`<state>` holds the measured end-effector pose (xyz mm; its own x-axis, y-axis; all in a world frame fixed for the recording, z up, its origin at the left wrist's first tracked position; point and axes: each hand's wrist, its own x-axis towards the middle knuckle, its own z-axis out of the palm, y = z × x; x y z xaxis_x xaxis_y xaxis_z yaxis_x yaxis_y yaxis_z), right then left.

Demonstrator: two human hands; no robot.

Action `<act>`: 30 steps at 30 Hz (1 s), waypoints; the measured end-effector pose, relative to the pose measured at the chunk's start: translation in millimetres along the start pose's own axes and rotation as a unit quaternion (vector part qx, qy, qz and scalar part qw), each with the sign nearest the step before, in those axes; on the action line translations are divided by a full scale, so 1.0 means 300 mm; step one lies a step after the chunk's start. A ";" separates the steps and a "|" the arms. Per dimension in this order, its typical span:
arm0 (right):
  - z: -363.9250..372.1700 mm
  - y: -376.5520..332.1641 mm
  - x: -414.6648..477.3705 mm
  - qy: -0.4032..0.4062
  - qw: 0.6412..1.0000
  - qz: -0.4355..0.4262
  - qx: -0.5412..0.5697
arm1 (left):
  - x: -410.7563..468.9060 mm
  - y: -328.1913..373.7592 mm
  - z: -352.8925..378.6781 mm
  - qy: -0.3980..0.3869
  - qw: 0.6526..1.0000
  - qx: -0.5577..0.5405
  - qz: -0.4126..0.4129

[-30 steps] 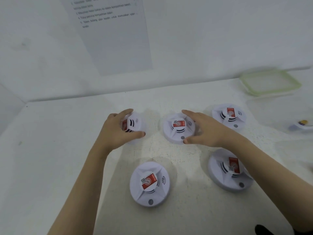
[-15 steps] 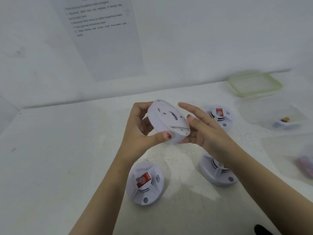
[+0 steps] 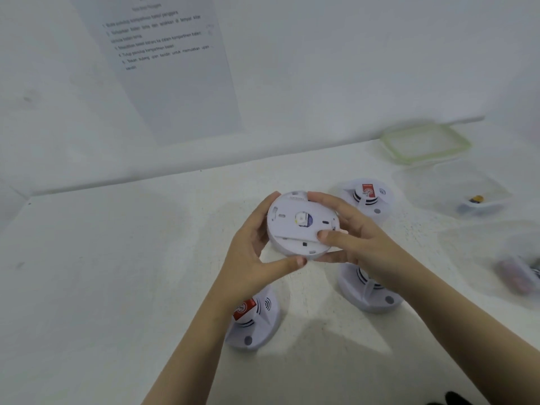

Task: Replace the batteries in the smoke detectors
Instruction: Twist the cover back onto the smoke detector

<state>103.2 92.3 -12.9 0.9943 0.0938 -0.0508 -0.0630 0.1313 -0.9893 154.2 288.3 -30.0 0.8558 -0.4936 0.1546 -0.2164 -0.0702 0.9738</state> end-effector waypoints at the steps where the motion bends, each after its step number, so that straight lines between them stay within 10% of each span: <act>1: 0.000 -0.001 -0.005 -0.013 1.000 -0.001 -0.008 | -0.001 -0.002 0.009 0.001 1.000 0.004 0.001; 30: -0.031 -0.033 0.024 -0.176 0.979 0.000 -0.103 | -0.046 0.032 0.035 0.029 0.991 0.123 0.049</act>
<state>111.7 82.6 -4.8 0.9007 0.4329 -0.0366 -0.0084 -0.0669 -0.9977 135.5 285.3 -24.7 0.8498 -0.4574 0.2620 -0.4003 -0.2368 0.8852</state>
